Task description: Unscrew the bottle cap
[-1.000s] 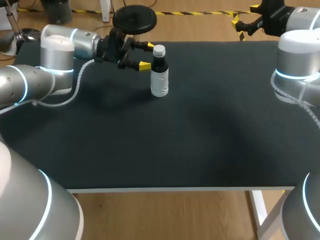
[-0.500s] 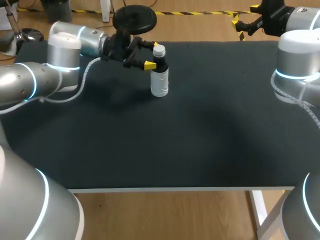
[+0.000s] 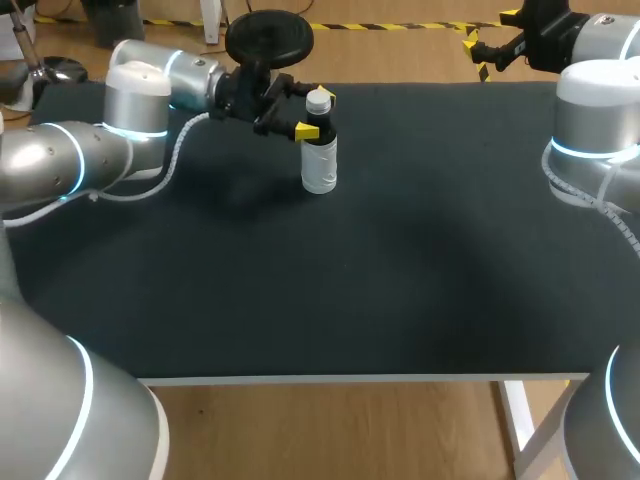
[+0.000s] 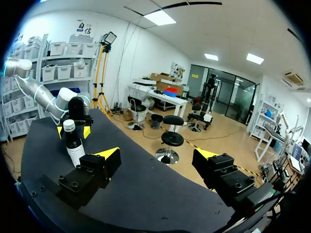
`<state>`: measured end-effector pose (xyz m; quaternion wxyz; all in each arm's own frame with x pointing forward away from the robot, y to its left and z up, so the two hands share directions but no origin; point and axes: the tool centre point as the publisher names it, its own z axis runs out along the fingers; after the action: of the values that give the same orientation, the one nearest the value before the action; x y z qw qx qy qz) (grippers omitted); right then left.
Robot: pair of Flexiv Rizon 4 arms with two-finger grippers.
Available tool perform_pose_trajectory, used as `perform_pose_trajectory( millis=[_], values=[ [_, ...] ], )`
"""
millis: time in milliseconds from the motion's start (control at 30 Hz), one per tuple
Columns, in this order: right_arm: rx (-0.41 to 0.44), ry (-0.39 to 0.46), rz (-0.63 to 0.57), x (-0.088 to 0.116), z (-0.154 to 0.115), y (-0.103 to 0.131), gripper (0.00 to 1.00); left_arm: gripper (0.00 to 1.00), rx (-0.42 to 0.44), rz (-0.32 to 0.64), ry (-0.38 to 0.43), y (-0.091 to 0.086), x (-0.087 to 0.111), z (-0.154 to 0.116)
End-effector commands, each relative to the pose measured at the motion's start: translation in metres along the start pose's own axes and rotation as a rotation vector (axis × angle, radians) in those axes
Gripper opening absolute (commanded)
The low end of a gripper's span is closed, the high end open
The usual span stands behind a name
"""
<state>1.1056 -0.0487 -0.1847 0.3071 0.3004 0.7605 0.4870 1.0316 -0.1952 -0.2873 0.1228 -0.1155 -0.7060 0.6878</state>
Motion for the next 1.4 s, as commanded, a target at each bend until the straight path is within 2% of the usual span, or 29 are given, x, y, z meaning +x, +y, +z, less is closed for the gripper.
perform_pose_trajectory(
  millis=[33, 333, 367, 400, 467, 600, 700, 767, 800, 833, 900, 933, 1000, 1033, 1400],
  values=[
    [-0.002, 0.001, 0.0, -0.0003, -0.0004, -0.0005, 1.0, 1.0, 0.003, -0.002, 0.056, 0.0026, -0.0071, 0.0013],
    [-0.002, 0.001, 0.0, -0.0003, -0.0004, -0.0005, 1.0, 1.0, 0.004, 0.001, 0.057, 0.0028, -0.008, 0.0039],
    [-0.002, 0.001, 0.0, -0.0003, -0.0004, -0.0005, 1.0, 0.89, 0.004, 0.002, 0.057, 0.0028, -0.008, 0.004],
    [-0.002, 0.001, 0.0, -0.0003, -0.0004, -0.0005, 1.0, 0.85, 0.003, 0.002, 0.055, 0.0028, -0.008, 0.004],
    [-0.002, 0.001, 0.0, -0.0003, -0.0004, -0.0005, 1.0, 0.49, 0.005, 0.003, 0.055, 0.0027, -0.008, 0.0039],
    [-0.002, 0.001, 0.0, -0.0003, -0.0004, -0.0005, 1.0, 0.51, 0.006, 0.005, 0.054, 0.0025, -0.0078, 0.0035],
    [-0.002, 0.001, 0.0, -0.0003, -0.0004, -0.0005, 1.0, 0.75, 0.006, 0.006, 0.052, 0.0021, -0.0076, 0.0029],
    [-0.002, 0.001, 0.0, -0.0003, -0.0004, -0.0005, 1.0, 0.83, 0.005, 0.007, 0.05, 0.0018, -0.0074, 0.0025],
    [-0.002, 0.001, 0.0, -0.0003, -0.0004, -0.0005, 1.0, 0.74, 0.004, 0.007, 0.05, 0.0017, -0.0073, 0.0023],
    [-0.002, 0.001, 0.0, -0.0003, -0.0004, -0.0005, 1.0, 0.46, 0.003, 0.008, 0.049, 0.0015, -0.0072, 0.002],
    [-0.002, 0.001, 0.0, -0.0003, -0.0004, -0.0005, 1.0, 0.38, 0.003, 0.009, 0.048, 0.0013, -0.0072, 0.0016],
    [-0.002, 0.001, 0.0, -0.0003, -0.0004, -0.0005, 1.0, 0.26, 0.003, 0.011, 0.049, 0.001, -0.0071, 0.0016],
    [-0.002, 0.001, 0.0, -0.0003, -0.0004, -0.0005, 1.0, 0.16, 0.0, 0.012, 0.048, 0.0005, -0.0069, 0.0018],
    [-0.002, 0.001, 0.0, -0.0003, -0.0004, -0.0005, 1.0, 0.0, 0.0, 0.013, 0.048, 0.0002, -0.0068, 0.0018],
    [-0.002, 0.001, 0.0, -0.0003, -0.0004, -0.0005, 1.0, 0.0, -0.003, 0.04, 0.048, -0.0027, -0.0054, -0.0022]
  ],
)
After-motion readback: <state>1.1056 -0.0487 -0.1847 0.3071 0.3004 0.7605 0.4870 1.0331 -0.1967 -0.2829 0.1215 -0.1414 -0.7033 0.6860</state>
